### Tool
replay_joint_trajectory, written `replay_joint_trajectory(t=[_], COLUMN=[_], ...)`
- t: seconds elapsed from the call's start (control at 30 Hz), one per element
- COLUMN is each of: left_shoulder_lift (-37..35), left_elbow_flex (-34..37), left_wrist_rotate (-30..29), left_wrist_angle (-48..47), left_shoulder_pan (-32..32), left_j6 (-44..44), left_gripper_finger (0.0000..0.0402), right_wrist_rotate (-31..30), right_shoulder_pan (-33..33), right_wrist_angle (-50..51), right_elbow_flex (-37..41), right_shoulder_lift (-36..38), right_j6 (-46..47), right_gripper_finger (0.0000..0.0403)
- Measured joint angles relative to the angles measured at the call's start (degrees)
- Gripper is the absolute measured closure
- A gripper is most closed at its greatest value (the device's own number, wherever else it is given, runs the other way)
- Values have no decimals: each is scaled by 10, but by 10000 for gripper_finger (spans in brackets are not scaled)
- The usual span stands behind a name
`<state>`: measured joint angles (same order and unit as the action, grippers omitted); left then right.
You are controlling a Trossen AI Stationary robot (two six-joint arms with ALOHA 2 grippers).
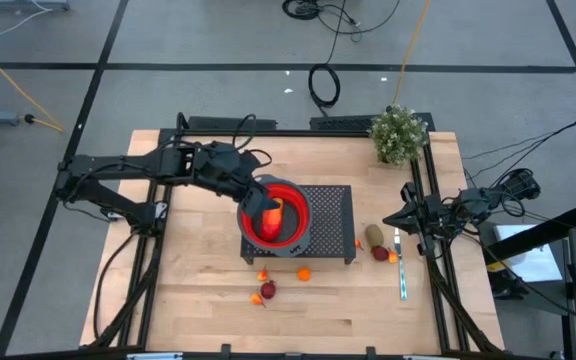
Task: Pick & Place Fruit
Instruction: Put the kiwi into the red colander on the shelf
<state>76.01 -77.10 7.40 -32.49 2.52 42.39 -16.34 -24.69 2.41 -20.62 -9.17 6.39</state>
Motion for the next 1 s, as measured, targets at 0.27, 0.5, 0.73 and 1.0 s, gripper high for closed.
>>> replay_joint_trajectory(t=[0.27, 0.5, 0.73, 1.0], left_shoulder_lift=[-1, -7, -73, -172], left_elbow_flex=[0, 0, 43, 157], left_wrist_rotate=[24, -84, -135, -152], left_wrist_angle=[-11, -15, 12, 102], left_shoulder_pan=[-28, -45, -63, -83], left_j6=[-195, -215, -220, -232], left_gripper_finger=[45, 45, 46, 45], right_wrist_rotate=[0, 0, 0, -6], right_shoulder_pan=[0, 0, 0, 0], right_wrist_angle=[0, 7, 27, 26], right_elbow_flex=[0, 0, 0, 0], right_shoulder_lift=[0, 0, -7, -39], right_j6=[0, 33, 51, 50], right_gripper_finger=[403, 403, 403, 403])
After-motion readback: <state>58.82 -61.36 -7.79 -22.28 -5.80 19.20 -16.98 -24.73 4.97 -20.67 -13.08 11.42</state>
